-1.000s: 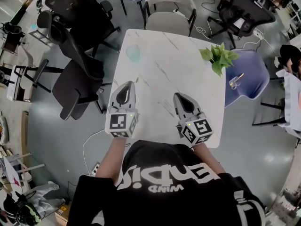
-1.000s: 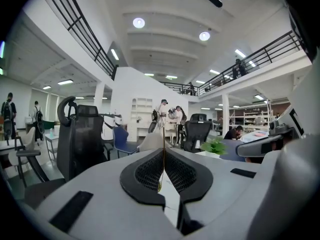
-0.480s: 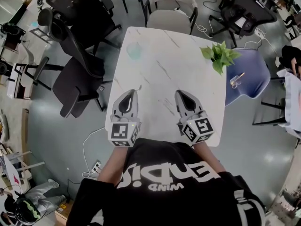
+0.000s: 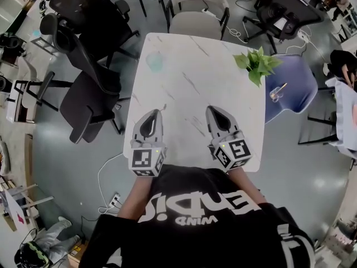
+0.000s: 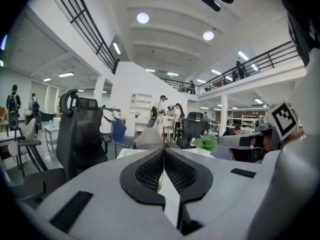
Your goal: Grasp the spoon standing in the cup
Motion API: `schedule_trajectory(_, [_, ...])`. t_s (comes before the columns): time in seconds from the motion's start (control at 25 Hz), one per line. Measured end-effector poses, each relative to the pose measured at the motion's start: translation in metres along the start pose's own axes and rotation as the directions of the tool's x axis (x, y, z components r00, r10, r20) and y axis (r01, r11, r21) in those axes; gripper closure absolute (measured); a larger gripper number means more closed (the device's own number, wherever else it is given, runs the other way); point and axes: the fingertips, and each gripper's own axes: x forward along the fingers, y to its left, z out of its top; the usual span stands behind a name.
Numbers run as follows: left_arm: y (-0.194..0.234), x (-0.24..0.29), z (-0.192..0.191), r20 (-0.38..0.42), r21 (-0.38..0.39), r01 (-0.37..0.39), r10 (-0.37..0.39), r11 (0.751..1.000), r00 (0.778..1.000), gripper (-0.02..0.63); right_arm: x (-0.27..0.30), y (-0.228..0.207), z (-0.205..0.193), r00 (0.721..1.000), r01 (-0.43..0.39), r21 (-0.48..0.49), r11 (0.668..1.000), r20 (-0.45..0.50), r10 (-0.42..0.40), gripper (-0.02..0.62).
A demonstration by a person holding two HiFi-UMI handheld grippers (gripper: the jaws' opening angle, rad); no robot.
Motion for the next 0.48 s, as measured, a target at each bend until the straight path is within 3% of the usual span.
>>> schedule_trajectory(0.48, [0.0057,0.0041,-0.0002,-0.001,-0.013,0.004,-0.004,1.000,1.000,0.589,-0.0016,-0.0006,0.0015,1.000,0.011,-0.021,1.000,0.000,-0.011,0.583])
